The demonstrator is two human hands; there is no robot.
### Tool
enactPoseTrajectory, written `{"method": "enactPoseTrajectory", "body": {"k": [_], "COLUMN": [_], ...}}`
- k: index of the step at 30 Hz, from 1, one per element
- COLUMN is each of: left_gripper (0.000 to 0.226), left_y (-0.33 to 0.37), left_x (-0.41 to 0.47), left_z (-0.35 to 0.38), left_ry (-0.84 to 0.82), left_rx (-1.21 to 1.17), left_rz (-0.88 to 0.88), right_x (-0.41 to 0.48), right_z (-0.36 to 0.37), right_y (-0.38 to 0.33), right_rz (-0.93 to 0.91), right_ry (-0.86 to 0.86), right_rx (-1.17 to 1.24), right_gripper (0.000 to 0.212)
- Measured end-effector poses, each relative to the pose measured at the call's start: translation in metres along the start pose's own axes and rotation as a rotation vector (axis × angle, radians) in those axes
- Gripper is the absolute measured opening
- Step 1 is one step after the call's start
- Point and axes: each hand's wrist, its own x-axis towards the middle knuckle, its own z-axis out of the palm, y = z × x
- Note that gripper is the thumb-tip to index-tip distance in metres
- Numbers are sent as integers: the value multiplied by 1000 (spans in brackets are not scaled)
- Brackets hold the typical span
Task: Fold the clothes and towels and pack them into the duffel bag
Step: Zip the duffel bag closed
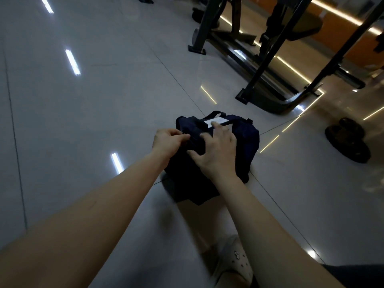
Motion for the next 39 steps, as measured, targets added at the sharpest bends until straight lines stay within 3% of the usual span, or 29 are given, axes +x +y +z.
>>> {"method": "enactPoseTrajectory", "body": {"k": [4,9,16,21,30,34,37,39], "left_gripper": [14,22,15,17,16,12,26,22], "left_y": [2,0,-11,-33,-105,-94,-63,-36], "left_x": [1,4,24,40,44,49,50,48], "left_z": [4,1,-21,-36,-68,-79,-93,-103], "left_ry": [-5,77,195,242,270,312,299,276], "left_rx": [17,203,-37,15,148,144,-41,-73], "left_rz": [37,133,-52,-103,-372,-369,-353,-337], "right_x": [15,22,35,28,30,29,35,40], "right_z": [1,-1,-17,-15,-16,-7,2,9], "right_y": [-5,-14,-12,-8,-14,-29,-42,-56], "right_rz": [-105,-233,-240,-198,-171,-182,-181,-188], "right_ry": [-102,-177,-320,-307,-223,-222,-212,-232], "right_rx": [-152,-195,-99,-98,-13,23,70,79], "right_gripper": [36,26,19,21,21,20,20,19]}}
